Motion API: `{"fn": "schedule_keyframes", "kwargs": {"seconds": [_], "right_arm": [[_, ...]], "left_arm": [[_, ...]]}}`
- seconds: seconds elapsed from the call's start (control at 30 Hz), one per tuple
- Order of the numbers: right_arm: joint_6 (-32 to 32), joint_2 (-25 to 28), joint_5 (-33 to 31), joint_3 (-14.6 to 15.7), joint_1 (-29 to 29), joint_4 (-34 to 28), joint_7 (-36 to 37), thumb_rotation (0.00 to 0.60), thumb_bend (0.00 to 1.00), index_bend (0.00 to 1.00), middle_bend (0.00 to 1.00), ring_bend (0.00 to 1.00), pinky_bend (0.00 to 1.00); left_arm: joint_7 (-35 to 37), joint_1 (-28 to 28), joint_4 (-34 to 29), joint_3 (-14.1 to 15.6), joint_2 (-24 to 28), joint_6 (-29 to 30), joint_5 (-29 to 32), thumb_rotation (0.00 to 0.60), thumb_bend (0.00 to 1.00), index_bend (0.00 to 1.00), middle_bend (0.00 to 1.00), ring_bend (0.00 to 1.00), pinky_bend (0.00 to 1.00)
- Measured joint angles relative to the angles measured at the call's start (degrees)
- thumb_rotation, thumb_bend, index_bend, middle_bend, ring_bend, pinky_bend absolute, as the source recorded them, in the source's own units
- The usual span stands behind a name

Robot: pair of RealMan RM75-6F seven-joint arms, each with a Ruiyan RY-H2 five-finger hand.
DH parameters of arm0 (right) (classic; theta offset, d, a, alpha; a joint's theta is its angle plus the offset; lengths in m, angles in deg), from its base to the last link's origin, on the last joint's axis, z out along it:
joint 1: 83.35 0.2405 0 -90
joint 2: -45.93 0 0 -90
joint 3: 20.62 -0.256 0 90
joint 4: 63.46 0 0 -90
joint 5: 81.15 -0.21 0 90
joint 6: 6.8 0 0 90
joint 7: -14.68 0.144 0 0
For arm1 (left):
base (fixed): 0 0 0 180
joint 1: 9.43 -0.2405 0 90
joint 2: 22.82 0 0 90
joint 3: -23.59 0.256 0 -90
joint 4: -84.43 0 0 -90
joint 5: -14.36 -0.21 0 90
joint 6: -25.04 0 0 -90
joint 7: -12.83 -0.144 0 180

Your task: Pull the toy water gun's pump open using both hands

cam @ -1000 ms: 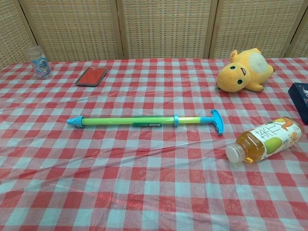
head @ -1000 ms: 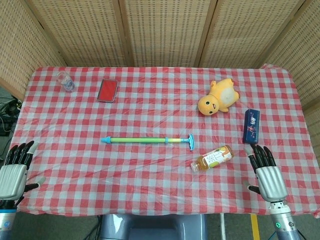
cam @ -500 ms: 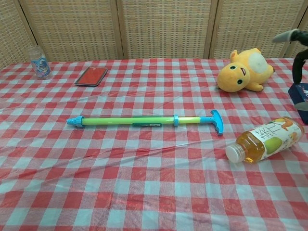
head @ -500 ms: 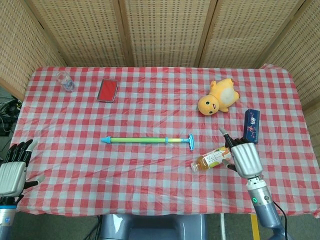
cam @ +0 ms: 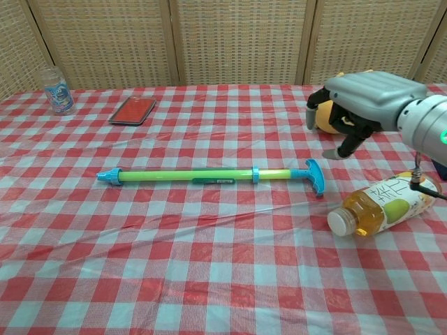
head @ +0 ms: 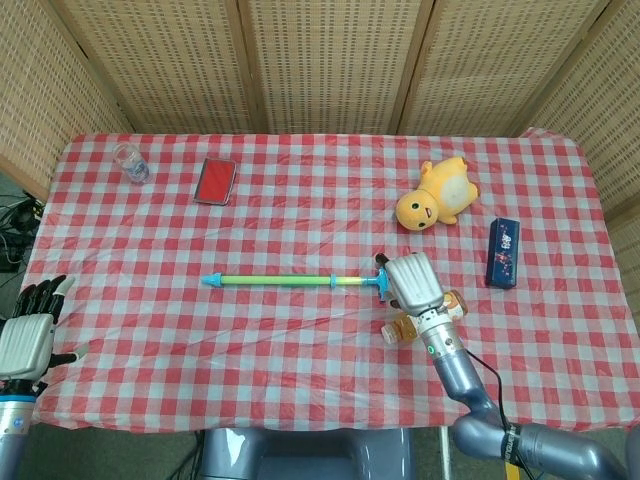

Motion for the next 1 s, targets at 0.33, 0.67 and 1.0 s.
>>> {"fn": "schedule_keyframes", "kwargs": {"seconds": [0.33, 0.67, 1.0], "right_arm": [[-2.04, -5.75, -9.15, 0.02, 5.02, 5.39, -4.14, 0.600, 0.50, 0.46, 1.00, 0.96, 0.70], [-3.10, -9.28, -13.35, 1.22, 7.65, 11.16, -3.38, 0.600, 0.50, 0.44, 1.00, 0.96, 0.70], [-3.15, -13.00, -13.83, 2.59, 8.74, 17.41, 0.01, 0.600, 0.50, 0.43, 1.00, 0.96, 0.70]], "left_arm": [[0.58, 1.23, 1.69, -0.40, -0.41, -1.88, 1.15, 0.600, 0.03, 0.00, 0.00, 0.00, 0.00], [1.41, 1.43, 1.78, -0.56, -0.11, -0.94, 0.64, 0.600, 0.03, 0.00, 0.00, 0.00, 0.00], [3.08, 0.87, 0.67, -0.61, 1.25, 1.10, -0.68, 0.600, 0.03, 0.00, 0.00, 0.00, 0.00]]}}
